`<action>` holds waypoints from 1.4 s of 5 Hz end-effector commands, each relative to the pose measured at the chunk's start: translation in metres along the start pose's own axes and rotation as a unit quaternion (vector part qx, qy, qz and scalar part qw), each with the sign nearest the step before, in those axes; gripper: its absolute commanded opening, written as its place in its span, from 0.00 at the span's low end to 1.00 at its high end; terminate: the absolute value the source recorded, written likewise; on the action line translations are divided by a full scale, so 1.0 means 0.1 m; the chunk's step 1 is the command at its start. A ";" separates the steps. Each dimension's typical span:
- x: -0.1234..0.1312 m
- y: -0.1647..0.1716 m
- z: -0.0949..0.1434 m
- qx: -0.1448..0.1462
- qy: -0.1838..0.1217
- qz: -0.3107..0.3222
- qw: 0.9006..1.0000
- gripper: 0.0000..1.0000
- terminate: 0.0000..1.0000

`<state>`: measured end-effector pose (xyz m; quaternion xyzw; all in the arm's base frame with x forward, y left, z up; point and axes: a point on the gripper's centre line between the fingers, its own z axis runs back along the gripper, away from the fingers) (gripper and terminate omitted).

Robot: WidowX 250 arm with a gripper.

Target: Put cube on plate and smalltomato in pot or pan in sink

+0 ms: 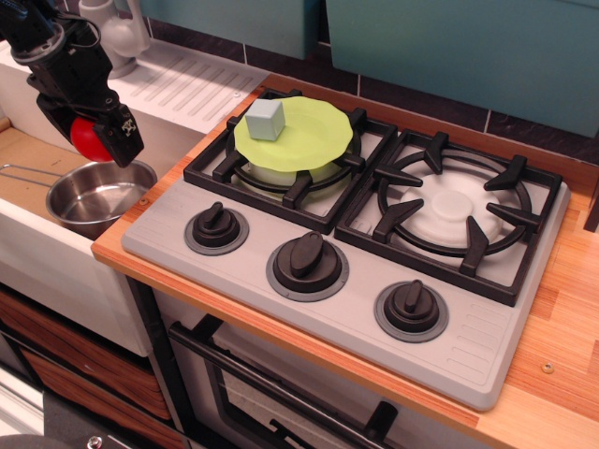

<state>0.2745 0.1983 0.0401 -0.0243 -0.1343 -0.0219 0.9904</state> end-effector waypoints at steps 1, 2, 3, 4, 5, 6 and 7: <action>0.14 -0.04 -0.02 0.021 -0.024 -0.015 0.999 1.00 0.00; 0.00 0.02 -0.29 -0.021 -0.058 -0.020 0.998 1.00 0.00; -0.08 0.09 -0.49 -0.028 -0.061 -0.026 0.997 1.00 0.00; -0.14 0.16 -0.45 -0.027 -0.041 -0.013 0.999 1.00 0.00; -0.16 0.12 -0.36 -0.020 -0.036 -0.003 0.999 1.00 0.00; -0.16 0.08 -0.27 -0.006 -0.036 0.001 0.999 1.00 0.00; -0.14 0.02 -0.07 0.009 -0.026 0.008 1.000 1.00 1.00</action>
